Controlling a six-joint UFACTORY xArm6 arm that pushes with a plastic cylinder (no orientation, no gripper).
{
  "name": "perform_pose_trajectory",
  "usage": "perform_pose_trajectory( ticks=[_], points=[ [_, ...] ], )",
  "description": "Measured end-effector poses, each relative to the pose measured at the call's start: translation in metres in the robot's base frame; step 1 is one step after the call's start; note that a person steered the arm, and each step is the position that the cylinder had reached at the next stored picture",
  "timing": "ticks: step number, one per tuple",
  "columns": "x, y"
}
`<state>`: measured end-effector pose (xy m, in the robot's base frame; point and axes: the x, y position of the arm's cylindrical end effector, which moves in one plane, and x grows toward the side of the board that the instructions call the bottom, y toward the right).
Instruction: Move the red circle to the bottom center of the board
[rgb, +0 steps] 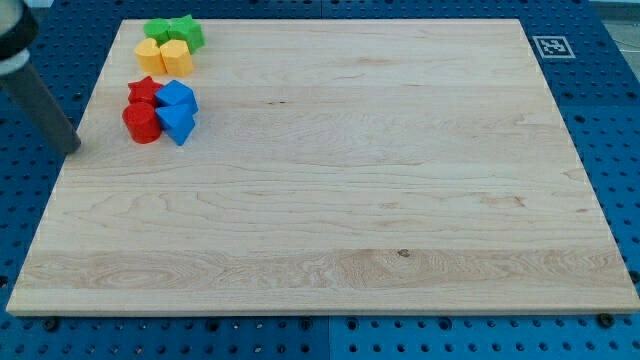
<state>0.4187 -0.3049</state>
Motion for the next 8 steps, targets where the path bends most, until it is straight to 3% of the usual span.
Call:
perform_pose_trajectory(
  ticks=[4, 5, 7, 8],
  points=[
    [-0.029, 0.036],
    [-0.022, 0.070],
    [0.033, 0.202],
    [0.058, 0.232]
  ],
)
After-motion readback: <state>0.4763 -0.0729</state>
